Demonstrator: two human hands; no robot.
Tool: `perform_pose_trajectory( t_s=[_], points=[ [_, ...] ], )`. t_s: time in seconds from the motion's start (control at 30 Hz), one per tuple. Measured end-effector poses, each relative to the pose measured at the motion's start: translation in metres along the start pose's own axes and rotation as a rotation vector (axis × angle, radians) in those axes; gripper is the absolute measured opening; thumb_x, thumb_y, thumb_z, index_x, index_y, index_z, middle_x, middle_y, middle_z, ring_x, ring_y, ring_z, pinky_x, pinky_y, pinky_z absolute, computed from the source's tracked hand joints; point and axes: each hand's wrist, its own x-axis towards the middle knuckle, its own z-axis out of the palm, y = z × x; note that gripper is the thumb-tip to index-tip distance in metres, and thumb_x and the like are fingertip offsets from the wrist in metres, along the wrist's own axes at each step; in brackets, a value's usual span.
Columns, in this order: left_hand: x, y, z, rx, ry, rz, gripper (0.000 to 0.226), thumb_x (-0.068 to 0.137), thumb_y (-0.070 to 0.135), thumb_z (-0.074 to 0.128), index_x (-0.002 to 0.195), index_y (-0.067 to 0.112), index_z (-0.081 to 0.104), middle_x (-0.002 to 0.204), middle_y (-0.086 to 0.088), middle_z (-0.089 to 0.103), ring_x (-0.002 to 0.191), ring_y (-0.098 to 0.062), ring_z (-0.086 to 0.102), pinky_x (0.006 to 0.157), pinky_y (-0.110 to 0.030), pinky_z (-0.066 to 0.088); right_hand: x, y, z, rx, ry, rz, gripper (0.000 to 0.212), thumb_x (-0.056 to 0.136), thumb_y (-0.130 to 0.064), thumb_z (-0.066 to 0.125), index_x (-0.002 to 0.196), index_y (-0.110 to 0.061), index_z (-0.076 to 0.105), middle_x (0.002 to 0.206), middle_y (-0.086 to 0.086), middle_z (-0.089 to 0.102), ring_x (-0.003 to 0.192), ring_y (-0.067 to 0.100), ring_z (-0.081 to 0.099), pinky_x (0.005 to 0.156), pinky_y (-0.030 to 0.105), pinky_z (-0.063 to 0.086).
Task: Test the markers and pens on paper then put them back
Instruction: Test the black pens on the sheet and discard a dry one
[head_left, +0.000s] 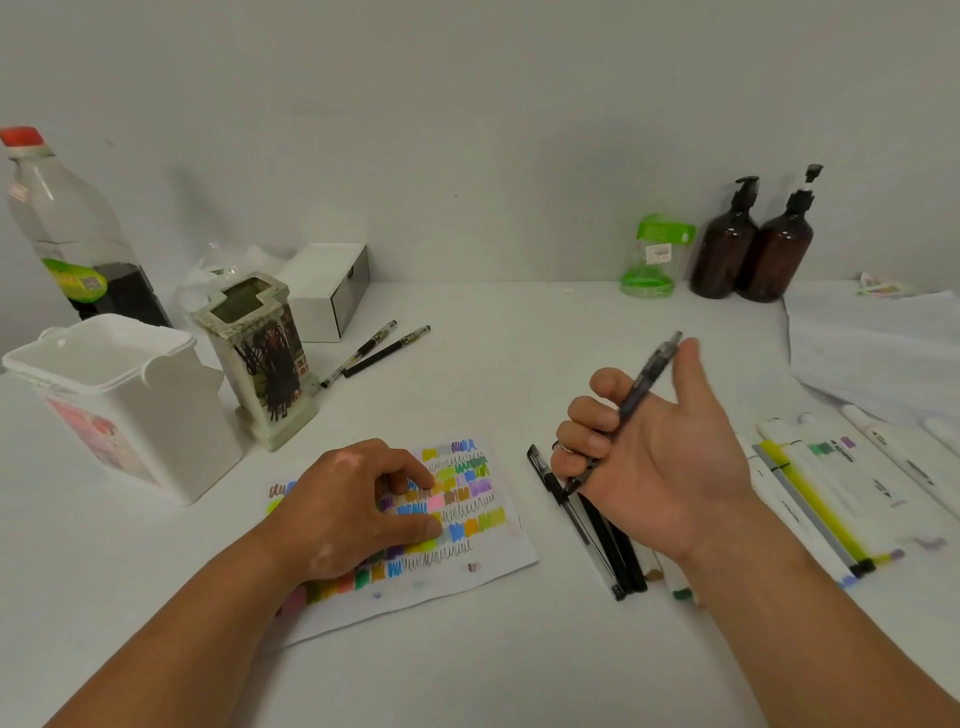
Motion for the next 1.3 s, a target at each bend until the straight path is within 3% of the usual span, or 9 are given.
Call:
perform_pose_trajectory(
  t_s=[0.2,0.3,0.4,0.47,0.57,0.93,1.1,1.2,1.3],
  points=[
    [0.001,-0.002,-0.001,0.005,-0.016,-0.004,0.047,0.063,0.071,0.065,0.104,0.049,0.063,0.099,0.023,0.058,0.087,-0.005,0.060,0.069,-0.014,0.051,0.001,0.005,-0.003,-0.499,0.200,-0.189,0.029,0.100,-0.018,0.052,0.089,-0.008,0.077,0.077,0.008,0.055,0.061,0.020,0.056,0.058,0.035,0.051],
    [0.001,-0.003,-0.002,0.016,-0.016,-0.011,0.045,0.067,0.069,0.068,0.106,0.047,0.064,0.101,0.022,0.058,0.088,-0.005,0.059,0.072,-0.014,0.052,0.000,0.006,-0.005,-0.987,0.300,-0.263,0.024,0.100,-0.023,0.057,0.092,-0.017,0.079,0.069,0.000,0.061,0.063,0.014,0.062,0.070,0.043,0.058],
    [0.001,-0.004,-0.003,0.016,-0.010,-0.013,0.041,0.069,0.067,0.071,0.105,0.047,0.065,0.099,0.021,0.057,0.089,-0.004,0.058,0.075,-0.015,0.050,0.000,0.011,-0.008,-1.518,0.327,-0.306,0.010,0.092,-0.034,0.067,0.102,-0.035,0.070,0.064,-0.010,0.068,0.060,0.002,0.063,0.064,0.022,0.049],
    [0.001,-0.004,-0.004,0.020,-0.005,-0.006,0.038,0.071,0.066,0.072,0.103,0.047,0.065,0.099,0.021,0.056,0.089,-0.003,0.057,0.075,-0.015,0.049,0.000,0.019,-0.009,-1.698,0.334,-0.279,0.019,0.088,-0.039,0.072,0.107,-0.041,0.067,0.066,-0.014,0.069,0.067,-0.004,0.064,0.063,0.015,0.047],
    [0.000,-0.004,-0.005,0.029,0.004,-0.003,0.036,0.073,0.063,0.073,0.104,0.047,0.066,0.099,0.022,0.056,0.089,-0.003,0.057,0.076,-0.014,0.049,0.002,0.031,-0.008,-1.908,0.324,-0.192,0.021,0.086,-0.041,0.068,0.106,-0.036,0.071,0.072,-0.014,0.066,0.078,0.002,0.064,0.069,0.026,0.054],
    [0.002,-0.009,-0.012,0.036,0.061,-0.048,0.033,0.076,0.057,0.075,0.104,0.041,0.069,0.095,0.023,0.058,0.084,-0.001,0.058,0.072,-0.012,0.048,0.005,0.040,-0.020,-2.059,0.347,-0.217,0.029,0.086,-0.046,0.064,0.115,-0.041,0.059,0.084,-0.013,0.064,0.081,0.007,0.061,0.069,0.027,0.055],
    [0.002,-0.016,-0.014,0.017,0.091,-0.069,0.037,0.078,0.057,0.074,0.110,0.038,0.069,0.098,0.021,0.057,0.087,-0.001,0.057,0.078,-0.016,0.050,0.007,0.038,-0.010,-1.951,0.431,-0.343,0.011,0.086,-0.048,0.070,0.091,-0.039,0.066,0.064,-0.015,0.062,0.065,0.001,0.059,0.054,0.019,0.043],
    [0.003,-0.021,-0.016,-0.004,0.119,-0.080,0.037,0.078,0.057,0.075,0.109,0.037,0.070,0.097,0.020,0.057,0.085,-0.001,0.056,0.073,-0.014,0.046,0.026,0.041,0.010,-1.985,0.333,-0.377,0.006,0.089,-0.044,0.068,0.091,-0.039,0.066,0.068,-0.017,0.064,0.065,-0.001,0.058,0.055,0.019,0.040],
    [0.005,-0.024,-0.015,-0.020,0.119,-0.089,0.038,0.078,0.057,0.075,0.109,0.036,0.070,0.097,0.019,0.057,0.086,-0.002,0.056,0.071,-0.013,0.044,0.070,0.042,0.034,-2.062,0.154,-0.431,0.015,0.095,-0.034,0.062,0.106,-0.031,0.071,0.094,-0.012,0.073,0.077,0.005,0.062,0.069,0.023,0.049]
  ],
)
